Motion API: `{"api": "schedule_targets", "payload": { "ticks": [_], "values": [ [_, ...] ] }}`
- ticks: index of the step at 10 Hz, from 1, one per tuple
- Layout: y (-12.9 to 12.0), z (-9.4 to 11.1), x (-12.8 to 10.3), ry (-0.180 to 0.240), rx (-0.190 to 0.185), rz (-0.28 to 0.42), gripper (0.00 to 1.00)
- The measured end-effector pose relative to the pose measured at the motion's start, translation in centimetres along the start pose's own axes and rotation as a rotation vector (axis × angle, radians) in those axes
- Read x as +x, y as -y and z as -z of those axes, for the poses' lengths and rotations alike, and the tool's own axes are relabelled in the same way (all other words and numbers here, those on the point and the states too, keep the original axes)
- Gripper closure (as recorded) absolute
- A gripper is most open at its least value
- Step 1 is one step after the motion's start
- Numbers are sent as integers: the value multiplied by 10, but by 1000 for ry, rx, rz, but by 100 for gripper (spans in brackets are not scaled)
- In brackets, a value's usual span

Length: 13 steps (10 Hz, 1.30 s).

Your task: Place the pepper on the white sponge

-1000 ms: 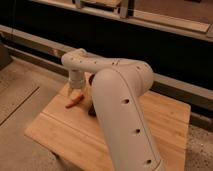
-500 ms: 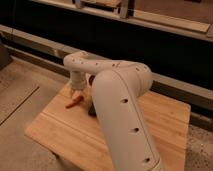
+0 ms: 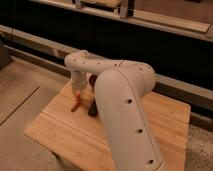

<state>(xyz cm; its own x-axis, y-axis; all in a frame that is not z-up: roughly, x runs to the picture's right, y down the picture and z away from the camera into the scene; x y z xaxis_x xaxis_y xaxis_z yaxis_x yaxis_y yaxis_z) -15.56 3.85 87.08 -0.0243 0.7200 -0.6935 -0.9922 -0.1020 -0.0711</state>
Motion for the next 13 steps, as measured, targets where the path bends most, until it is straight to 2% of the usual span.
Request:
{"api": "schedule_targets", "payload": {
  "ticks": [2,4,7,11,13],
  "values": [
    [3,19,-2,36,9,-3,100],
    [11,46,-2,86,26,-9,100],
    [29,82,12,131,41,-59,100],
    [42,94,53,134,28,-144,100],
    [62,94,76,129,45,-196,100]
  ]
}}
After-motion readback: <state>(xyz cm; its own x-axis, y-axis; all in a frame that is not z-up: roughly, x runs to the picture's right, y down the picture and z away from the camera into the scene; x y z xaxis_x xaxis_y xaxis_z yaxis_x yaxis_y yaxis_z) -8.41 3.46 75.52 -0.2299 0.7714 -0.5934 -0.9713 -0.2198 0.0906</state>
